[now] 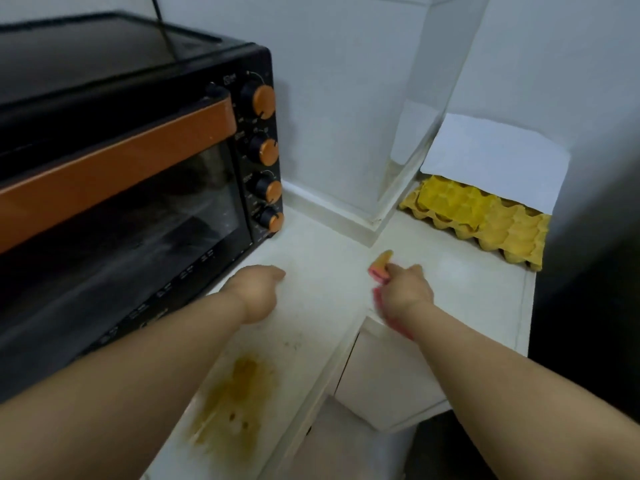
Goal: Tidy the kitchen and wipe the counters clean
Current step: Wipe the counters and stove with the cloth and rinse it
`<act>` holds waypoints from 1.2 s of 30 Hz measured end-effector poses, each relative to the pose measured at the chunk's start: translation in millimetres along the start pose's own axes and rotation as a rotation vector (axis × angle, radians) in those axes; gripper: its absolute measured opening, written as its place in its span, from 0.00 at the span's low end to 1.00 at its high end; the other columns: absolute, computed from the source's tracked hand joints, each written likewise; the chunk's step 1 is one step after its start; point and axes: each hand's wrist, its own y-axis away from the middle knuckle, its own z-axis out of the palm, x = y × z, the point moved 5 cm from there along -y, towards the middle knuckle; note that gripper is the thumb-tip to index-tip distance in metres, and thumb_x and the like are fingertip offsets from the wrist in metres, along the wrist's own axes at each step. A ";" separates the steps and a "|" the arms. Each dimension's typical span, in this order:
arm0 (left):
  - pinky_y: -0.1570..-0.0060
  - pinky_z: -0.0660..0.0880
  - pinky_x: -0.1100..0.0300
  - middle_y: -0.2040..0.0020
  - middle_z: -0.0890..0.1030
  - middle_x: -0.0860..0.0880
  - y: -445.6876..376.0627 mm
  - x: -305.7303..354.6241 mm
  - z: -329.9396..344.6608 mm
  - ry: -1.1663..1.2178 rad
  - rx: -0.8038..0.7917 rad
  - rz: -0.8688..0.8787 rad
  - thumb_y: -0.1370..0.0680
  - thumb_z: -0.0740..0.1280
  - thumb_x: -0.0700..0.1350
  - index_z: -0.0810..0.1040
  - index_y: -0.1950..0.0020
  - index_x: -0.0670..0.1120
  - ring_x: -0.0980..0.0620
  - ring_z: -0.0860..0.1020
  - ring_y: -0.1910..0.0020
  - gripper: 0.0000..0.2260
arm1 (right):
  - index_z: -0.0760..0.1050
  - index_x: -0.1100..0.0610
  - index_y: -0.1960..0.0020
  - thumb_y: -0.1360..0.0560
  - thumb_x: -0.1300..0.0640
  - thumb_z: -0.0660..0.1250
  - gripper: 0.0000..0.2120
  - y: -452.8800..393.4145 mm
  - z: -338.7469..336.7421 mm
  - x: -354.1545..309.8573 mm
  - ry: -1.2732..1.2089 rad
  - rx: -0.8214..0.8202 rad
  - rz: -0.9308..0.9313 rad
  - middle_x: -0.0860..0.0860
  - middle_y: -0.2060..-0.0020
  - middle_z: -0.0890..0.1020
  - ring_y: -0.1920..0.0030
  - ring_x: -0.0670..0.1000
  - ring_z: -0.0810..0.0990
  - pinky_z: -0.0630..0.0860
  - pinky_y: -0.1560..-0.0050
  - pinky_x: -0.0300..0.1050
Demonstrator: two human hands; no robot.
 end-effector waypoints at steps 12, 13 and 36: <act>0.27 0.56 0.61 0.24 0.61 0.51 197.9 -46.3 27.2 0.017 0.247 -0.361 0.23 0.55 0.36 0.63 0.26 0.51 0.51 0.59 0.25 0.25 | 0.72 0.53 0.37 0.25 0.50 0.64 0.17 51.0 45.8 -55.6 0.031 -0.077 -0.322 0.57 0.41 0.68 0.43 0.59 0.75 0.74 0.39 0.49; 0.29 0.56 0.62 0.24 0.62 0.51 211.2 -48.7 33.0 0.026 0.268 -0.378 0.23 0.55 0.36 0.64 0.26 0.51 0.52 0.60 0.25 0.25 | 0.71 0.54 0.37 0.24 0.50 0.62 0.17 47.6 44.7 -57.3 0.026 -0.066 -0.271 0.58 0.39 0.67 0.41 0.60 0.73 0.72 0.37 0.51; 0.27 0.59 0.56 0.22 0.56 0.50 263.4 -55.3 117.2 -0.074 -0.030 -0.349 0.21 0.56 0.39 0.53 0.22 0.50 0.47 0.59 0.25 0.28 | 0.70 0.47 0.31 0.24 0.57 0.61 0.21 239.6 101.5 -99.9 0.031 -0.371 -0.858 0.52 0.43 0.72 0.47 0.55 0.76 0.76 0.49 0.45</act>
